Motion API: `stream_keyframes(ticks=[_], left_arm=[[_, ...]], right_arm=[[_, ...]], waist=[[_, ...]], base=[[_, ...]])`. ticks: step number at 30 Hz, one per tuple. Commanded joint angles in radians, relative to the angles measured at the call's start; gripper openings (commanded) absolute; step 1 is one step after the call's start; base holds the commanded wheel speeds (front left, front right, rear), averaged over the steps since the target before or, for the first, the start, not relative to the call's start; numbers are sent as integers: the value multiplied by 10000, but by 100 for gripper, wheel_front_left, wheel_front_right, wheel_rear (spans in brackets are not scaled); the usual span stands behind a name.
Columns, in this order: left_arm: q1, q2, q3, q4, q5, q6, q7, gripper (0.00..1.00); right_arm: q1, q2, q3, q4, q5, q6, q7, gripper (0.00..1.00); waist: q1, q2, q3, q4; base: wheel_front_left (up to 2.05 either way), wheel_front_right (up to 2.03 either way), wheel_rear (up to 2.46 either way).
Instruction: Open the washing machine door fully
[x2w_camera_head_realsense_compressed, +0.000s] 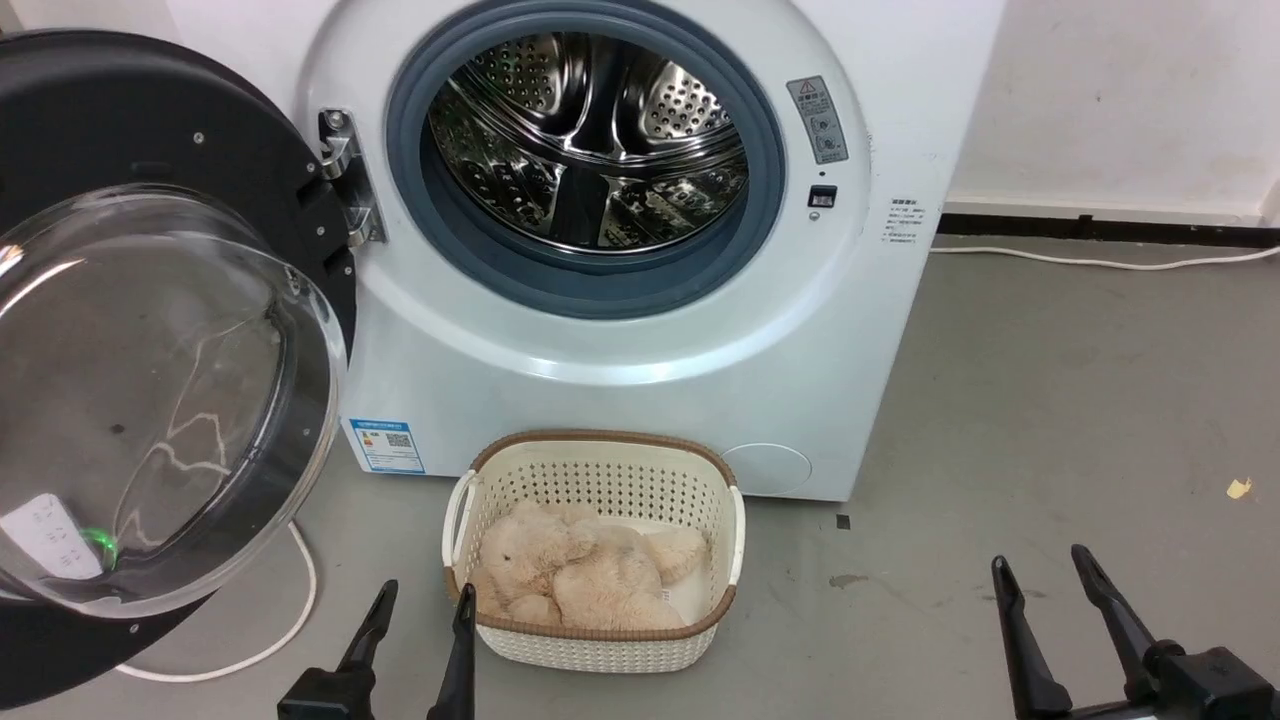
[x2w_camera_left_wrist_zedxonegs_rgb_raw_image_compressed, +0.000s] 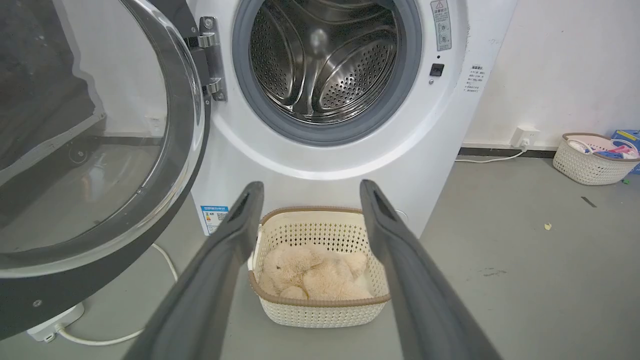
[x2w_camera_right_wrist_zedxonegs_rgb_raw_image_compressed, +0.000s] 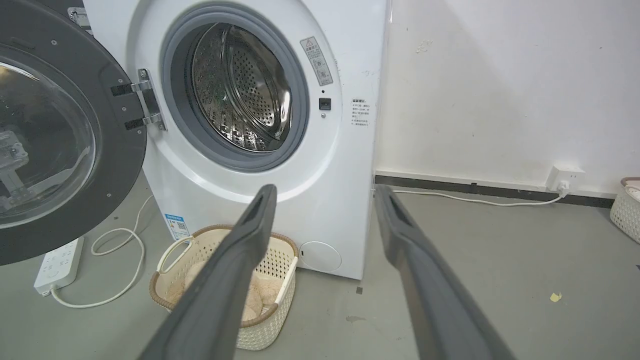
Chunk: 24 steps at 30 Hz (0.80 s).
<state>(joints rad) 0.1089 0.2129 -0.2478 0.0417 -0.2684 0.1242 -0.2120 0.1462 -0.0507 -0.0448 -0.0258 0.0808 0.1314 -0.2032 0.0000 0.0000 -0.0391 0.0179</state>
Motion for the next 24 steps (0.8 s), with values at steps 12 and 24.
stream_keyframes(ticks=[12,24], left_arm=[[-93,-30,1,16,17,172,-139,100],[-65,-118,98,-27,112,92,-5,0]], right_arm=[[109,5,0,112,104,-7,9,100],[-59,0,22,139,10,2,72,0]], waist=[[0,0,1,-15],[1,0,19,-20]], base=[[0,0,0],[0,0,0]])
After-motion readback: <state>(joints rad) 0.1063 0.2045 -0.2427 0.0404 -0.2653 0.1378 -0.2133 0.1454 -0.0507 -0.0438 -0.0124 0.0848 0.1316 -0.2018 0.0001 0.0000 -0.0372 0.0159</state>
